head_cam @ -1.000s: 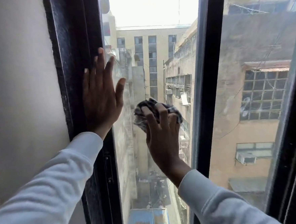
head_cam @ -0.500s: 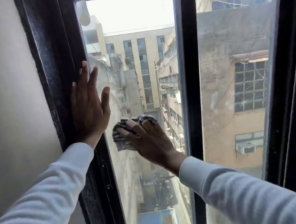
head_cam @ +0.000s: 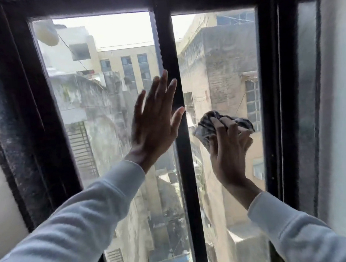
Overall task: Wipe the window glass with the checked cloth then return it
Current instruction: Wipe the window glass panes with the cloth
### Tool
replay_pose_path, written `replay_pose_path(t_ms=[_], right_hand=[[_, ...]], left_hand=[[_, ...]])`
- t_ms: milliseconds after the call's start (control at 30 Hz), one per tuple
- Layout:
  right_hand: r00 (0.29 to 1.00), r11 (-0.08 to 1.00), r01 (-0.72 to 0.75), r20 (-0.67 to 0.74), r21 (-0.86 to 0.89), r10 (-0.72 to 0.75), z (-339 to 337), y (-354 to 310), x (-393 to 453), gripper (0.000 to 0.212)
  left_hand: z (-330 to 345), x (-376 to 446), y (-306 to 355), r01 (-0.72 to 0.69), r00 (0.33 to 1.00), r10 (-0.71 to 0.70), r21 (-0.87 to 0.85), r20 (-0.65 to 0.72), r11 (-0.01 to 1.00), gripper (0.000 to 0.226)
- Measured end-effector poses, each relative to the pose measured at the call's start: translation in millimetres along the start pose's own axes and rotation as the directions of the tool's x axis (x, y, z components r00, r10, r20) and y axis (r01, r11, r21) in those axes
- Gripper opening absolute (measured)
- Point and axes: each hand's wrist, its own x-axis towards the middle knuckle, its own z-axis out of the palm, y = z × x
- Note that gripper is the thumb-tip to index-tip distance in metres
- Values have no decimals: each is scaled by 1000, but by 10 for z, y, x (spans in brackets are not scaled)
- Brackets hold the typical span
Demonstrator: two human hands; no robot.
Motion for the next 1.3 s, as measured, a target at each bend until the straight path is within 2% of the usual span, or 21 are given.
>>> replay_pose_path(t_ms=[100,200,267,400,433,500,567,600,667,733,767,833,900,967,1033,1100,1133,1167,1233,1267,1300], right_hand=[[998,1000,-6,63,-5,7,108,356,181,47],[952,998,53,300,29,-59,319,470,-20,64],[919,995,90,387,-34,-70,442,447,-257,65],[887,925,379,298,-28,-354,560,454,223,67],[896,920,385,264,-65,-357,576,499,433,67],[976,984,150,177,-99,-130,592,553,612,69],[974,980,-187,115,-70,194,575,457,343,69],[966,975,-214,136,-54,220,557,360,113,69],[965,1000,11,262,11,-13,561,188,-227,65],[902,933,357,243,52,-358,636,213,-16,56],[869,890,456,212,5,-447,667,268,212,57],[904,909,416,125,-29,-410,699,451,545,64],[989,989,139,35,54,-141,652,570,459,58],[999,994,-8,35,112,5,603,562,80,53],[975,975,179,112,130,-194,595,505,-150,53],[854,865,490,140,107,-501,603,603,125,55],[797,810,581,146,75,-586,595,657,358,56],[787,797,603,132,39,-603,588,698,574,56],[907,911,413,96,-13,-410,561,720,789,57],[972,975,219,95,-36,-215,538,690,704,59],[991,999,32,131,-35,-27,532,631,505,61]], left_hand=[[232,91,219,-5,999,5,4,47,1000,70],[413,93,277,17,999,-22,96,50,995,71],[462,77,289,21,999,-27,145,38,989,71],[486,68,314,36,999,-43,208,33,977,73],[483,68,319,37,998,-47,212,41,977,74],[477,71,309,41,997,-52,204,50,978,74],[446,82,304,45,995,-60,201,74,979,75],[434,87,309,45,994,-63,201,86,979,75],[428,90,332,40,993,-62,211,98,977,75],[427,89,356,42,992,-68,224,108,974,75],[425,94,359,42,991,-69,226,112,973,75],[415,90,354,39,989,-70,229,127,973,76],[400,96,348,38,985,-73,223,153,974,77],[365,119,356,40,982,-79,217,173,975,77],[340,113,376,31,980,-77,239,184,971,77],[342,104,401,22,979,-70,243,191,970,78],[346,95,409,29,979,-76,236,189,971,77],[354,88,417,41,979,-85,230,185,972,77],[357,91,405,68,979,-106,206,175,976,77],[354,93,405,77,978,-112,193,179,978,77],[350,98,401,80,977,-115,189,180,979,77]])
